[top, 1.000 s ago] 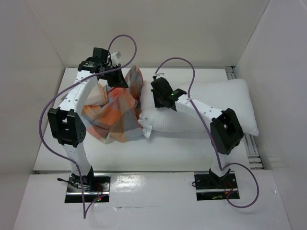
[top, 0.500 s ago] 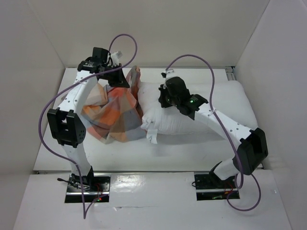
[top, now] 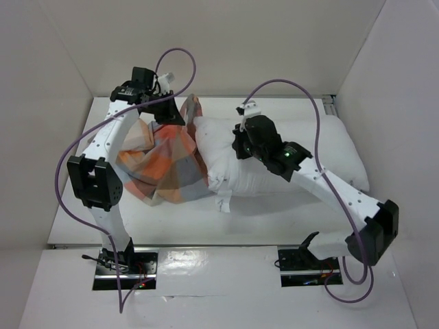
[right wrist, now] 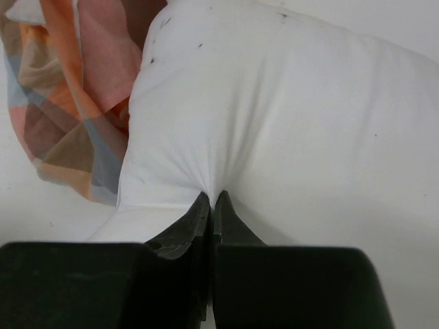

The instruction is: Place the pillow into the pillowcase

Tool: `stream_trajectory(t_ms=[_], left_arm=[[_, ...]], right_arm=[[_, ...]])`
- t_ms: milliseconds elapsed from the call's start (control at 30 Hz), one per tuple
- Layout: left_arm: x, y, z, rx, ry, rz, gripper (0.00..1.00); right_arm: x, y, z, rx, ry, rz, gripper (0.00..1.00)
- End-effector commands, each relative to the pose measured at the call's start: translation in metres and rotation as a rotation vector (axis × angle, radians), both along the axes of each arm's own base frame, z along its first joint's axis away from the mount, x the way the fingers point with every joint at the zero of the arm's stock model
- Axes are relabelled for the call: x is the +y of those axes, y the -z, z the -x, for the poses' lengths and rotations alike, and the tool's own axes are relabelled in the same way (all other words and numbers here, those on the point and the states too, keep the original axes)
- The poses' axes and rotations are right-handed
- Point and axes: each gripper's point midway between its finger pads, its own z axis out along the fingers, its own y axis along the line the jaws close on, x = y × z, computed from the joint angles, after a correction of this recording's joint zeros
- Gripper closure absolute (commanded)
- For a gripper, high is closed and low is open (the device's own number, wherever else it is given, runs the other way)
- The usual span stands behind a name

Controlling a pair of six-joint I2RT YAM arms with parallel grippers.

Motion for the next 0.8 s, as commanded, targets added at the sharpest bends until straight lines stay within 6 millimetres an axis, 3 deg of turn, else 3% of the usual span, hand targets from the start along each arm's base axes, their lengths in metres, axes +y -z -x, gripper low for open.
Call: stream_trajectory(t_ms=[0,100,200,300,333,400,433,500,533,567,733,767], left_arm=[[0.003,-0.027,-0.003,-0.082,0.016,0.013,1.00],[0.000,-0.032,-0.002,-0.095,0.038,0.027,1.00],[0.000,-0.038,0.003,-0.116,0.057,0.027,1.00],[-0.002,-0.037,0.010,-0.112,0.089,0.034,1.00],[-0.005,-0.033,0.015,-0.092,0.098,0.032,1.00],[-0.008,-0.037,0.021,-0.115,0.120,0.025,1.00],[-0.008,-0.032,0.022,-0.099,0.120,0.023,1.00],[-0.011,-0.033,0.030,-0.105,0.136,0.019,1.00],[-0.010,-0.034,0.033,-0.105,0.136,0.019,1.00],[-0.013,-0.033,0.036,-0.096,0.146,0.019,1.00],[-0.013,-0.028,0.048,-0.095,0.161,0.000,1.00],[-0.012,-0.032,0.050,-0.106,0.161,0.002,1.00]], right_arm=[[-0.011,-0.047,0.014,-0.088,0.003,-0.072,1.00],[-0.004,-0.034,0.024,-0.047,-0.062,-0.065,1.00],[0.008,-0.029,0.019,-0.052,-0.110,-0.066,1.00],[0.024,-0.043,0.005,-0.098,-0.141,-0.078,1.00],[0.028,-0.039,-0.005,-0.098,-0.126,-0.069,1.00],[0.032,-0.054,-0.021,-0.160,-0.105,-0.057,1.00],[0.038,-0.051,-0.036,-0.165,-0.093,-0.059,1.00],[0.030,-0.055,-0.063,-0.182,-0.049,-0.051,1.00],[0.032,-0.069,-0.075,-0.203,-0.043,-0.071,1.00],[0.032,-0.058,-0.088,-0.185,-0.028,-0.056,1.00],[0.023,-0.059,-0.122,-0.172,-0.029,-0.115,1.00],[0.028,-0.046,-0.125,-0.140,-0.040,-0.117,1.00]])
